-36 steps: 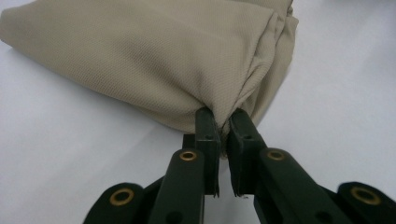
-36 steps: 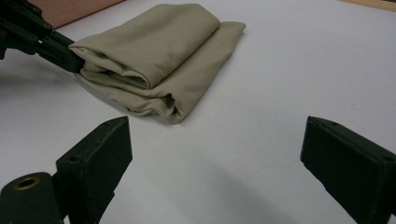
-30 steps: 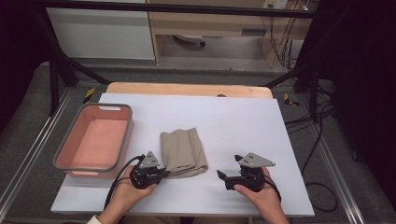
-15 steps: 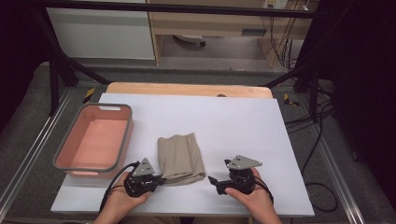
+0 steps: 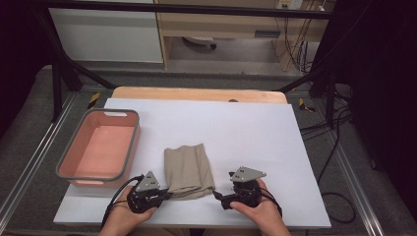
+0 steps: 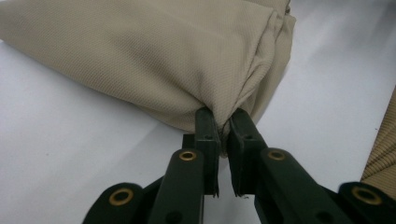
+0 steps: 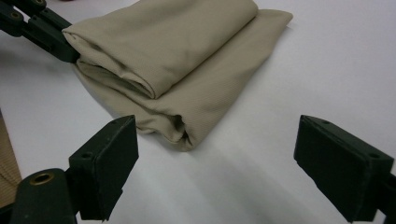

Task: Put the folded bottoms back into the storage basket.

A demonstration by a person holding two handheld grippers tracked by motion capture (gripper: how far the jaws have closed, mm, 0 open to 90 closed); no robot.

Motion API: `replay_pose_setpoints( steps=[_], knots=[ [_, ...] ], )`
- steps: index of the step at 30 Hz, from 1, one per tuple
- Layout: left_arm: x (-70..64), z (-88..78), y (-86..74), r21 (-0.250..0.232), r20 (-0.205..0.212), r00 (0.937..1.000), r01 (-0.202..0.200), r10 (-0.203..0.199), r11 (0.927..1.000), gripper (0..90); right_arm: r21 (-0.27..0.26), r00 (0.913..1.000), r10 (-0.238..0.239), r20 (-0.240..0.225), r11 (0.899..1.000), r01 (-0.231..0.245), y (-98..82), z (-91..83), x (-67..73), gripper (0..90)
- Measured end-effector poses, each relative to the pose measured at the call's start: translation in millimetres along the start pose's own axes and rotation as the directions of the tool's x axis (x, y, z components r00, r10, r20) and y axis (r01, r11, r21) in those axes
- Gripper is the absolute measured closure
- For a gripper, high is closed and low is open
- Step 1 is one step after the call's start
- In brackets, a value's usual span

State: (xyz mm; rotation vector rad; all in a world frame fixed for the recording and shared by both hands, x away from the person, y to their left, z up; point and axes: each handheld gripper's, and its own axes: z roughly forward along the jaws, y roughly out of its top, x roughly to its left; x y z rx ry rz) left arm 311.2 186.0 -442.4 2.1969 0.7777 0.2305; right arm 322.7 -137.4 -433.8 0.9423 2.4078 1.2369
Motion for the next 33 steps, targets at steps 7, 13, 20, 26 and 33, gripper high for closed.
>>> replay_pose_setpoints(
  steps=[7, 13, 20, 26, 33],
  knots=[
    [-3.7, -3.2, -3.2, -0.030, -0.033, 0.9994, -0.006, 0.005, 0.9995, 62.7, 0.031, 0.9996, -0.017, -0.022, 0.999, 0.018, 2.1, 9.8, 7.0, 14.4],
    [-7.1, -6.9, -3.0, -0.058, -0.054, 0.9985, -0.010, 0.007, 0.9983, 47.6, 0.074, 0.9987, -0.036, -0.035, 0.996, 0.038, 3.3, 20.7, 12.4, 15.6],
    [-4.7, -9.1, -0.5, -0.099, -0.087, 0.9960, 0.009, -0.017, 0.9951, 36.7, 0.108, 0.9971, -0.058, -0.050, 0.992, 0.063, 4.3, 29.8, 14.9, 21.2],
    [-1.4, -10.4, 1.2, -0.130, -0.104, 0.9937, 0.026, -0.040, 0.9912, 33.2, 0.121, 0.9961, -0.065, -0.060, 0.990, 0.072, 7.2, 38.9, 13.9, 28.9],
    [2.6, -14.0, 2.5, -0.175, -0.132, 0.9892, 0.041, -0.065, 0.9838, 32.6, 0.120, 0.9908, -0.119, -0.064, 0.985, 0.126, 9.0, 46.2, 19.7, 60.5]
  ],
)
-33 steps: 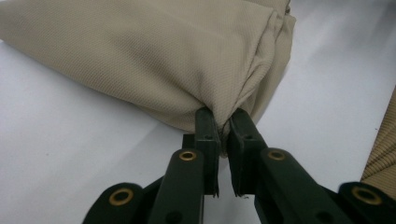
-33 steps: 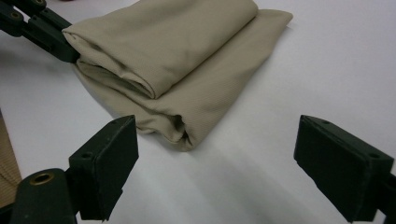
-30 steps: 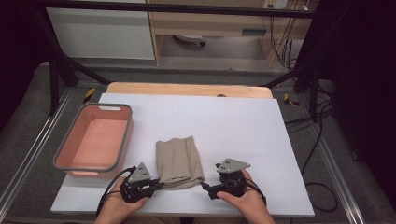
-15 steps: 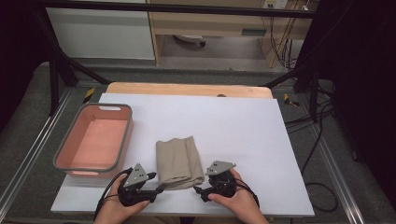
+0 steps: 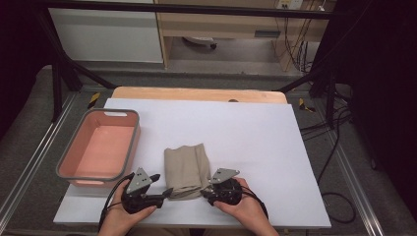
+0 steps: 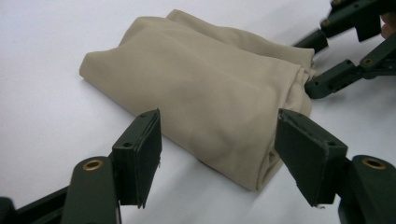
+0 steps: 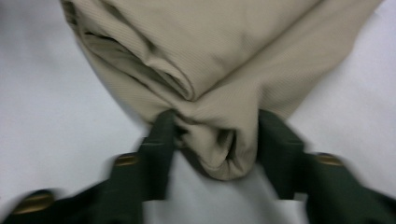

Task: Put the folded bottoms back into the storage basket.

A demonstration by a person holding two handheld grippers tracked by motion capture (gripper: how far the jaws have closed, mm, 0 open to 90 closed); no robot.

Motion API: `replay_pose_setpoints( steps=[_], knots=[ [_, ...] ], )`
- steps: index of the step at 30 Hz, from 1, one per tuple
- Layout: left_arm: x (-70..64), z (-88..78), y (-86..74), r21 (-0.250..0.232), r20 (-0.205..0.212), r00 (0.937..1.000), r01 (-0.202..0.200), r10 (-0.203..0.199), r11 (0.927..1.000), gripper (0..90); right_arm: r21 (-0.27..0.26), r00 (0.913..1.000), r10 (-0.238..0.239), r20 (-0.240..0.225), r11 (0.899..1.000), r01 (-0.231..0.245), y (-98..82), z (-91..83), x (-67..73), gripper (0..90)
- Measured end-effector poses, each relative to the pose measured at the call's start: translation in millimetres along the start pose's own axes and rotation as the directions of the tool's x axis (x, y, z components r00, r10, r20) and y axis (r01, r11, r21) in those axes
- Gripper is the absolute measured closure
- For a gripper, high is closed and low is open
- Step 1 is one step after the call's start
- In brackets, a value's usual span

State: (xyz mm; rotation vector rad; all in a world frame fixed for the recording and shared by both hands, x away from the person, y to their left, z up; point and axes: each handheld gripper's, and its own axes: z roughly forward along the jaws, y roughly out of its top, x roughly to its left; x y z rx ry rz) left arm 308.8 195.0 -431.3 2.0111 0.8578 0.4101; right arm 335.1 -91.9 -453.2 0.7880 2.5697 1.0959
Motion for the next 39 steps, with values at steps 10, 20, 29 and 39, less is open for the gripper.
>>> replay_pose_setpoints(
  steps=[10, 20, 29, 39],
  knots=[
    [3.3, -2.0, 5.7, -0.034, -0.024, 0.9994, 0.024, -0.025, 0.9991, 27.9, -0.009, 1.0000, -0.004, -0.008, 1.000, 0.003, -3.9, -4.6, 9.3, 82.9],
    [11.9, 7.8, 50.6, -0.064, -0.087, 0.9958, 0.022, -0.027, 0.9977, 21.2, -0.005, 0.9995, 0.026, -0.017, 1.000, -0.026, -9.9, -10.7, 20.8, 83.0],
    [28.3, 43.1, 81.9, -0.007, -0.107, 0.9937, 0.031, -0.032, 0.9995, 14.7, -0.009, 0.9990, 0.035, -0.029, 0.999, -0.035, -11.0, -10.6, 19.0, 83.0],
    [38.7, 71.5, 106.5, 0.035, -0.119, 0.9923, 0.037, -0.033, 0.9987, 14.9, 0.001, 0.9991, 0.032, -0.027, 0.999, -0.032, -9.7, -10.8, 19.3, 83.9]
  ],
)
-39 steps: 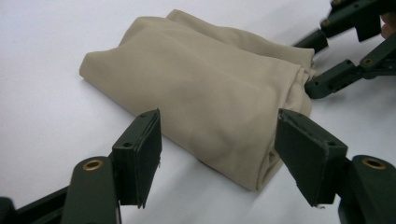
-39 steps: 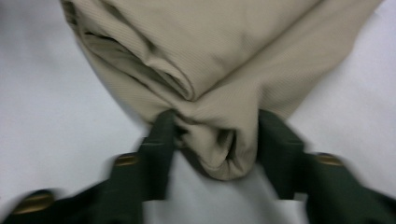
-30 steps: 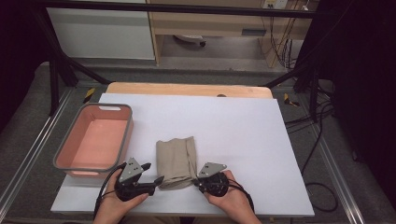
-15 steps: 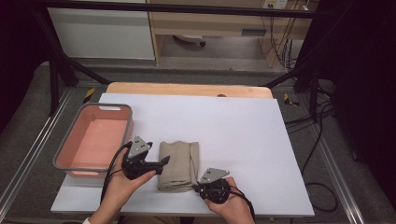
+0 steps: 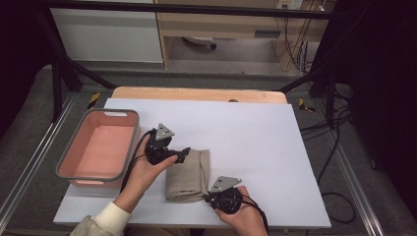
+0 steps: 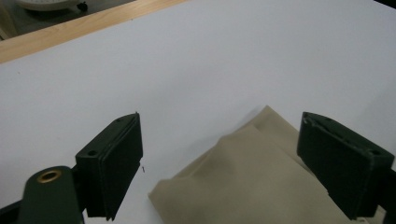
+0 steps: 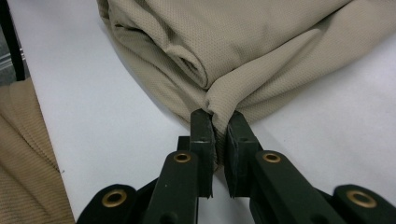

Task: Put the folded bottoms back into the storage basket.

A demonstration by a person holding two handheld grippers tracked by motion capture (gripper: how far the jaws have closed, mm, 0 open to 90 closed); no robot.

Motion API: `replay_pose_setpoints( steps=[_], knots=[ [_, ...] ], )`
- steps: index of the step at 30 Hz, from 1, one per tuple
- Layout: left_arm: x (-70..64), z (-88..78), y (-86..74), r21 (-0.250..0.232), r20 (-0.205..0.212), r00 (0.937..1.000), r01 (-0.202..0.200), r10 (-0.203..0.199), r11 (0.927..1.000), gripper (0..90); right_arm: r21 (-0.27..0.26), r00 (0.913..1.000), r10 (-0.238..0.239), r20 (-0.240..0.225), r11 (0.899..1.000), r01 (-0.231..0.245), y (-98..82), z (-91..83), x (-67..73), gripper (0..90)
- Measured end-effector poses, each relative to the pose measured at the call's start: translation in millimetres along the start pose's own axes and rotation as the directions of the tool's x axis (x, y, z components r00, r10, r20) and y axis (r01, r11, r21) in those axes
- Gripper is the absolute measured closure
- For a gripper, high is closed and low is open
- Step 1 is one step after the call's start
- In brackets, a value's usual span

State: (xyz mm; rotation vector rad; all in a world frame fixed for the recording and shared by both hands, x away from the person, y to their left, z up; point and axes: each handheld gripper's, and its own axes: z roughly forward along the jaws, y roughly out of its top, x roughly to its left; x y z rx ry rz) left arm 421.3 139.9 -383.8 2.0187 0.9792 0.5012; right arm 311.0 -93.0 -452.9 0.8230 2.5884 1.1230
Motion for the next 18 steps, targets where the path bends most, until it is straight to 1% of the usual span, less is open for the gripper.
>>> replay_pose_setpoints(
  steps=[3, 4, 7, 9, 11, 15, 18],
  knots=[
    [3.6, 2.8, 3.8, 0.008, -0.014, 0.9999, 0.000, 0.000, 1.0000, 15.4, 0.001, 1.0000, -0.006, 0.002, 1.000, 0.006, 0.1, -0.7, 0.5, 84.2],
    [4.6, 3.7, 4.2, 0.009, -0.017, 0.9998, 0.009, -0.009, 0.9999, 15.4, 0.001, 1.0000, -0.003, 0.004, 1.000, 0.003, -0.1, -1.3, 0.6, 84.2],
    [8.8, 5.5, 3.2, 0.025, -0.015, 0.9996, 0.023, -0.023, 0.9994, 16.0, 0.004, 1.0000, 0.001, 0.002, 1.000, -0.001, -1.6, -3.2, 0.9, 84.2],
    [11.4, 7.2, 1.4, 0.034, -0.021, 0.9993, 0.030, -0.029, 0.9990, 16.7, 0.005, 1.0000, 0.006, -0.003, 1.000, -0.006, -2.3, -4.1, 0.8, 84.2],
    [14.3, 9.6, -0.8, 0.047, -0.031, 0.9990, 0.035, -0.033, 0.9983, 19.2, 0.005, 1.0000, 0.009, -0.004, 1.000, -0.008, -2.5, -3.8, 0.8, 84.1],
    [20.5, 17.1, -7.9, 0.088, -0.051, 0.9979, 0.045, -0.041, 0.9950, 25.0, 0.003, 0.9999, 0.009, -0.007, 1.000, -0.009, -2.8, -3.4, 0.2, 84.1],
    [26.0, 21.4, -14.5, 0.115, -0.067, 0.9961, 0.064, -0.057, 0.9913, 31.9, 0.002, 1.0000, 0.008, -0.006, 1.000, -0.008, -2.9, -3.2, -0.1, 84.0]
  ],
)
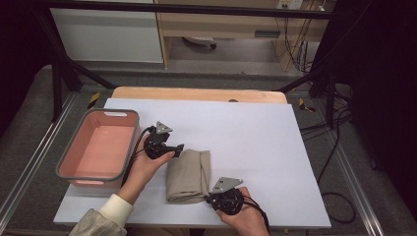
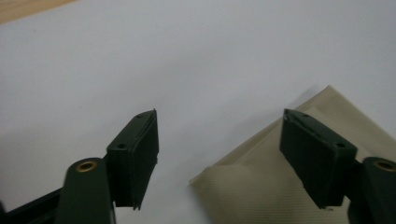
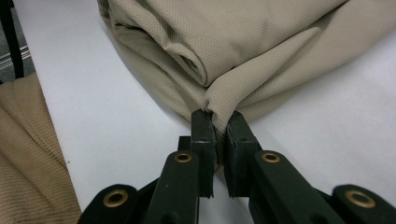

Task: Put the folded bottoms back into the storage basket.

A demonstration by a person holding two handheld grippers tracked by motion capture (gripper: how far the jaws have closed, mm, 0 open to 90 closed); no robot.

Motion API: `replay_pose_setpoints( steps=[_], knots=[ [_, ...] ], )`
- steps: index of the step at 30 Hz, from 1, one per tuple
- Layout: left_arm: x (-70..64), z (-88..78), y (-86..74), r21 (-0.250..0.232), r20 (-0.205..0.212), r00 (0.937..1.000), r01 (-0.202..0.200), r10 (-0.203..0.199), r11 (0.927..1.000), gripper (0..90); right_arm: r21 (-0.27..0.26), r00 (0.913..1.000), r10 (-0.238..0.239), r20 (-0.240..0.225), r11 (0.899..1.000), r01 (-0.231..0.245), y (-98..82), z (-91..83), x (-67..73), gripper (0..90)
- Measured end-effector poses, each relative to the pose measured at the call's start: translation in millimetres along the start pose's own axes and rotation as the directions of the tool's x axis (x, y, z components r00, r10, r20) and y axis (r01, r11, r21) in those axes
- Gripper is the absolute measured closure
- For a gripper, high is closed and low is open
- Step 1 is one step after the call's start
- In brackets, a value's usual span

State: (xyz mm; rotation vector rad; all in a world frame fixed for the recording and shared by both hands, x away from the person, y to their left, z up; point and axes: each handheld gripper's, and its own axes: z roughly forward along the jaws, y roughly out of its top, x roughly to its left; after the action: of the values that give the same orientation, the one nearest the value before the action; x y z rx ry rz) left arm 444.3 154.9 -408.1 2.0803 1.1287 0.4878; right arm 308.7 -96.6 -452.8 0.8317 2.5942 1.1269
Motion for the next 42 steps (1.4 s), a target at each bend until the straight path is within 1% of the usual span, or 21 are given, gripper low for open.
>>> replay_pose_setpoints(
  steps=[1, 2, 3, 5, 8, 11, 13, 16, 17, 20, 22, 27, 28, 29, 31, 32, 35, 39, 42],
  knots=[
    [1.5, 1.8, -1.9, 0.005, 0.001, 1.0000, 0.008, -0.008, 1.0000, 34.4, 0.000, 1.0000, 0.002, -0.002, 1.000, -0.002, -0.1, 0.0, -0.2, 84.0],
    [3.0, 3.6, -3.6, 0.022, 0.002, 1.0000, 0.000, 0.000, 0.9998, 35.6, -0.001, 1.0000, 0.001, -0.004, 1.000, -0.001, -0.2, 0.0, -0.5, 84.0],
    [3.7, 5.6, -5.3, 0.035, 0.001, 1.0000, 0.000, 0.000, 0.9994, 36.2, -0.002, 1.0000, 0.003, -0.006, 1.000, -0.003, -0.2, 0.0, -0.5, 84.0],
    [4.1, 8.9, -9.3, 0.044, 0.003, 1.0000, 0.005, -0.006, 0.9990, 38.7, -0.003, 1.0000, 0.003, -0.006, 1.000, -0.003, -0.3, 0.1, -0.6, 83.9],
    [2.5, 13.6, -15.2, 0.069, 0.013, 0.9999, 0.002, -0.003, 0.9976, 39.4, -0.003, 0.9999, 0.004, -0.010, 1.000, -0.004, -0.4, 0.1, -1.2, 83.9],
    [1.9, 16.9, -21.4, 0.071, 0.013, 0.9999, 0.007, -0.008, 0.9975, 41.6, -0.004, 0.9999, 0.004, -0.013, 1.000, -0.004, -0.6, 0.1, -1.4, 83.8],
    [2.7, 18.3, -24.0, 0.081, 0.015, 0.9998, 0.010, -0.011, 0.9967, 41.6, -0.004, 0.9999, 0.004, -0.015, 1.000, -0.004, -0.7, 0.1, -1.7, 83.8],
    [3.8, 19.2, -26.6, 0.076, 0.022, 0.9996, 0.018, -0.019, 0.9969, 41.6, -0.005, 0.9998, 0.004, -0.019, 1.000, -0.004, -1.0, 0.1, -2.2, 83.8],
    [4.3, 19.4, -27.1, 0.077, 0.026, 0.9995, 0.018, -0.020, 0.9969, 41.6, -0.006, 0.9998, 0.004, -0.019, 1.000, -0.004, -1.1, 0.1, -2.4, 83.8],
    [5.6, 21.2, -28.7, 0.077, 0.041, 0.9984, 0.036, -0.039, 0.9963, 42.4, -0.007, 0.9998, 0.003, -0.021, 1.000, -0.004, -1.1, 0.3, -2.8, 83.7],
    [6.4, 22.7, -30.1, 0.070, 0.063, 0.9967, 0.046, -0.051, 0.9965, 45.9, -0.009, 0.9997, 0.006, -0.024, 1.000, -0.006, -1.2, 0.5, -3.2, 83.7],
    [7.5, 23.1, -30.3, 0.070, 0.084, 0.9951, 0.046, -0.052, 0.9965, 49.0, -0.010, 0.9994, 0.010, -0.034, 1.000, -0.010, -1.5, 0.7, -4.9, 83.6],
    [6.8, 22.9, -30.1, 0.071, 0.097, 0.9939, 0.046, -0.053, 0.9964, 52.4, -0.010, 0.9993, 0.009, -0.035, 1.000, -0.010, -1.4, 0.7, -5.1, 83.7],
    [5.7, 23.0, -30.2, 0.070, 0.114, 0.9917, 0.053, -0.061, 0.9961, 57.8, -0.010, 0.9993, 0.009, -0.036, 1.000, -0.010, -1.4, 0.7, -5.2, 83.7],
    [3.9, 23.3, -30.3, 0.068, 0.143, 0.9880, 0.049, -0.058, 0.9965, 69.0, -0.013, 0.9991, 0.011, -0.040, 1.000, -0.012, -1.5, 0.9, -5.5, 83.6],
    [3.2, 23.4, -30.3, 0.068, 0.147, 0.9874, 0.050, -0.059, 0.9965, 72.2, -0.012, 0.9991, 0.012, -0.042, 1.000, -0.012, -1.5, 0.8, -5.7, 83.6],
    [2.7, 23.4, -30.4, 0.066, 0.156, 0.9859, 0.049, -0.059, 0.9966, 77.1, -0.014, 0.9990, 0.008, -0.044, 1.000, -0.009, -1.6, 0.8, -6.0, 83.7],
    [0.3, 22.3, -29.7, 0.053, 0.150, 0.9883, 0.017, -0.025, 0.9984, 83.4, -0.016, 0.9991, 0.001, -0.042, 1.000, -0.001, -1.3, 0.9, -5.9, 83.9],
    [1.6, 19.8, -28.0, 0.042, 0.154, 0.9877, 0.022, -0.028, 0.9989, 86.1, -0.026, 0.9993, -0.018, -0.032, 1.000, 0.017, 0.1, 0.6, -4.8, 84.0]
  ],
)
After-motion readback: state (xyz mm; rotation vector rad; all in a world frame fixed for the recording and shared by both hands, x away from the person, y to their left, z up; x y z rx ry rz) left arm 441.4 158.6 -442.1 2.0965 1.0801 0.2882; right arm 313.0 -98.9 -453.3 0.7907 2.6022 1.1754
